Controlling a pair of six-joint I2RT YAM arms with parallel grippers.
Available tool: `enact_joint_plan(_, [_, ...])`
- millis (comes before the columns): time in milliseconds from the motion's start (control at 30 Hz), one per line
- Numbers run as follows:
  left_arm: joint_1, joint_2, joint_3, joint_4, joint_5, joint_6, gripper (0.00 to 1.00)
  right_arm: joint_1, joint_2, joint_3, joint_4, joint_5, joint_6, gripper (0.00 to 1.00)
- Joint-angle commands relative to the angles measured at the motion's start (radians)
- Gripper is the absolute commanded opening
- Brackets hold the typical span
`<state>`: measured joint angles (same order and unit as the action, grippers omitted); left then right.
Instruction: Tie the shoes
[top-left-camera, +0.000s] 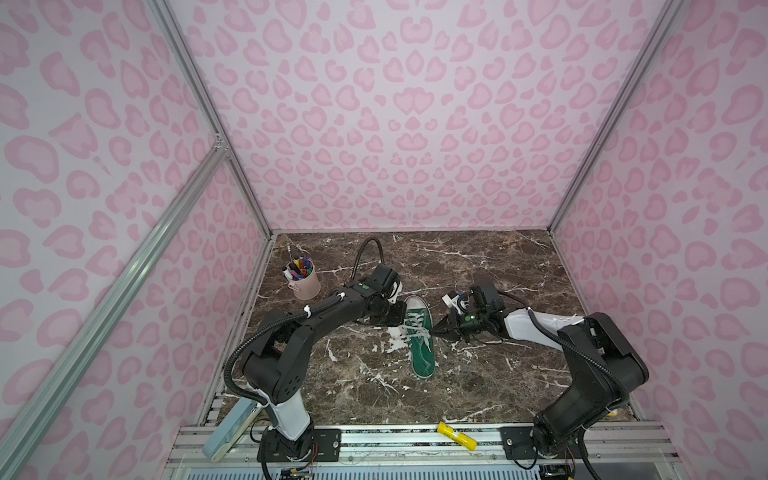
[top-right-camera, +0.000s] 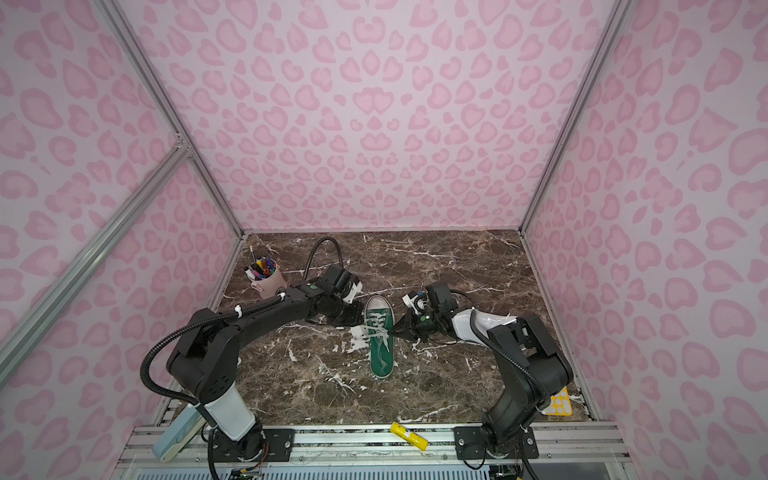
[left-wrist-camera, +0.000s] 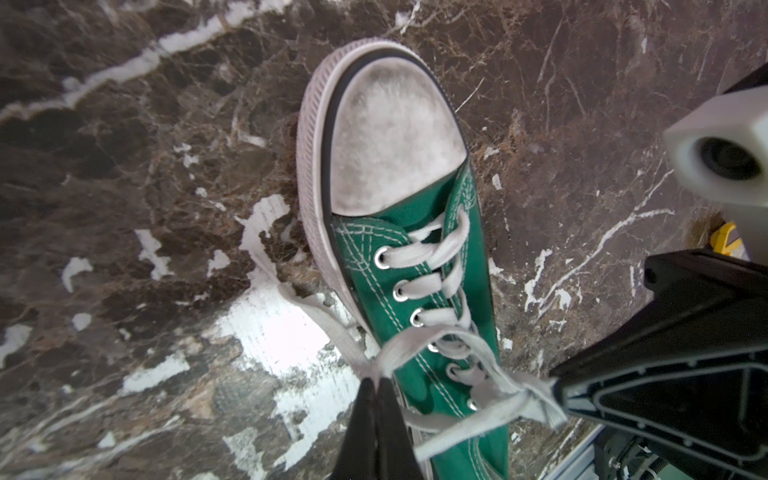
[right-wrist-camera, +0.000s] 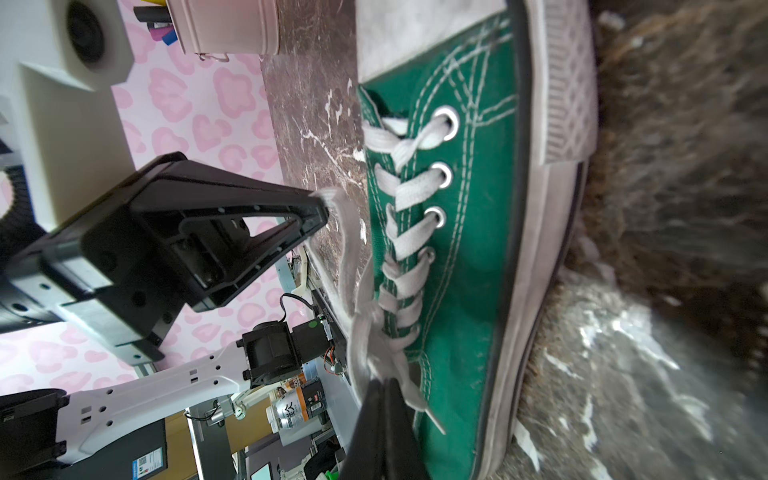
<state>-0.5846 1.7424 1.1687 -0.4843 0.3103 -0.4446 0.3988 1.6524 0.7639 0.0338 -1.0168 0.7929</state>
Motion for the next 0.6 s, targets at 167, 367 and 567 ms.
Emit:
enact_joint_plan(167, [0.005,0.017,0.019,-0.012,0.019,0.020,0.03,-0.013,0.011,0.031,-0.053,0.026,-0.065,0.00])
enact_joint_plan(367, [0.004,0.010,0.013,0.004,0.037,0.010,0.30,-0.011,0.024,0.048,-0.072,0.017,-0.080,0.00])
enact_joint_plan(567, [0.000,-0.054,-0.029,0.051,0.045,-0.005,0.55,0.006,0.041,0.041,-0.033,0.009,-0.054,0.00])
